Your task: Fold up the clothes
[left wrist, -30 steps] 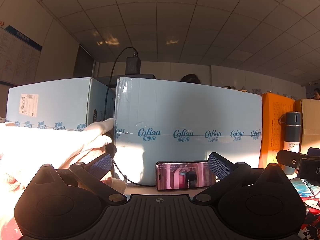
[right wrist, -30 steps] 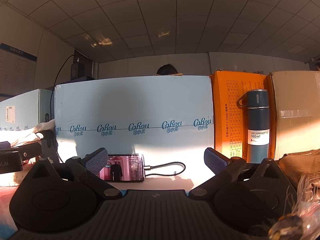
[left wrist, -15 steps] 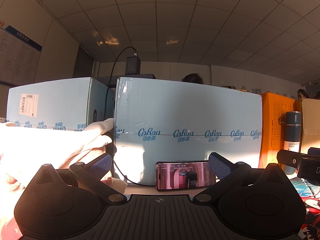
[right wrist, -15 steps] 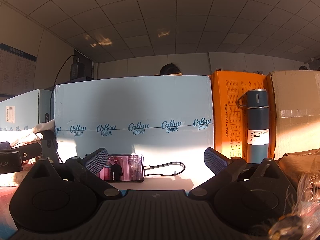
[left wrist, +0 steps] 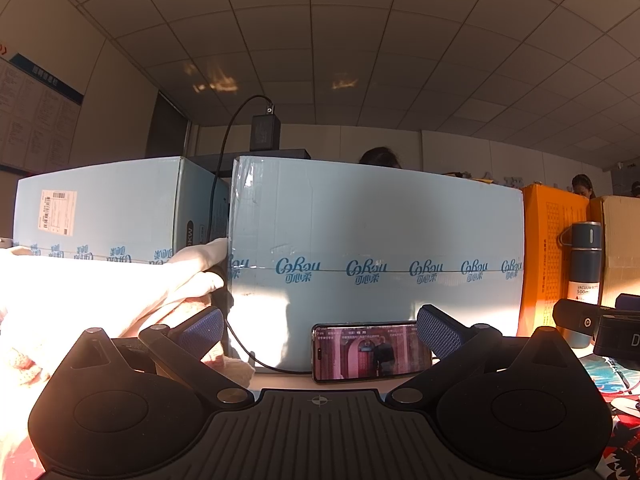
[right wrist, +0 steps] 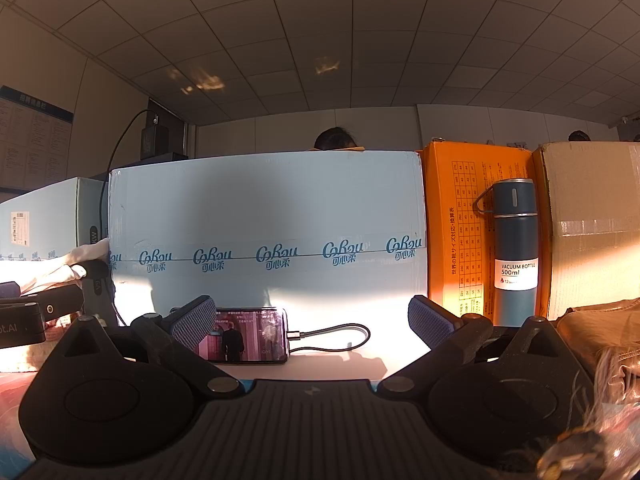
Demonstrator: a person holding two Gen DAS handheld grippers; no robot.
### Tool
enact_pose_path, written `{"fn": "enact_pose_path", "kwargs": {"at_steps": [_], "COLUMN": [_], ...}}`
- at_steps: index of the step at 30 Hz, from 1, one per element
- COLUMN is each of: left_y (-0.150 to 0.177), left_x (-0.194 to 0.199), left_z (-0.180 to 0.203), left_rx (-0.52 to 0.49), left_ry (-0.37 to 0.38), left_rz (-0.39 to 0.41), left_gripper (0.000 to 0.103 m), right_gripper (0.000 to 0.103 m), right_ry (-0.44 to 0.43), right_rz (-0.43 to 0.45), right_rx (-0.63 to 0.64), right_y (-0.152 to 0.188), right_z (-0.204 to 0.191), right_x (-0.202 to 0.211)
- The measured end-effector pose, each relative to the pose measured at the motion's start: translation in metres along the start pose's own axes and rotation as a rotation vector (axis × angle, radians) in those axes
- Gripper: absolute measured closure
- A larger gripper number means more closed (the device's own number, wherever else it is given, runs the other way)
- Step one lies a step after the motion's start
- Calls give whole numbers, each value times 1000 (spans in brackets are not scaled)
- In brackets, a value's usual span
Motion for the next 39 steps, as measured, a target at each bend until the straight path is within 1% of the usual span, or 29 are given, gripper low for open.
{"fn": "enact_pose_path", "kwargs": {"at_steps": [11,17,19,22,25,29,32,33,35,39], "left_y": [0,0,-1,-2,-6,-20,-25,-26,-29,-35], "left_x": [1,1,2,3,8,23,32,35,41,54], "left_z": [3,3,2,1,-4,-14,-30,-38,-60,-113], "left_rx": [-16,-6,4,3,11,27,49,63,96,168], "left_ry": [11,31,38,17,-10,-36,-5,-10,-54,-176], "left_rz": [3,10,17,23,37,105,85,68,51,86], "left_gripper": [0,0,0,0,0,0,0,0,0,0], "right_gripper": [0,0,0,0,0,0,0,0,0,0], "right_ry": [14,-2,-20,-66,-77,-107,-145,-157,-176,-201], "right_rz": [-14,-17,-25,-30,-23,-62,-87,-96,-114,-151], "right_rx": [22,15,8,-1,39,8,-23,-34,-61,-128], "right_y": [1,1,1,1,2,4,2,1,-1,-7], "right_z": [-3,-3,-3,-6,-19,-33,-46,-50,-58,-81], "right_x": [-3,-3,-3,-1,5,15,20,21,19,10]}}
Point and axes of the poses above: each gripper's, at about its wrist camera, not at the fingertips, and x roughly against the way its jaws point, z to its right, y to its underside, the point moved 3 cm from there along -x, roughly the way its jaws point, and after that the axes turned 8 degrees about -x, right-handed, at the moved point
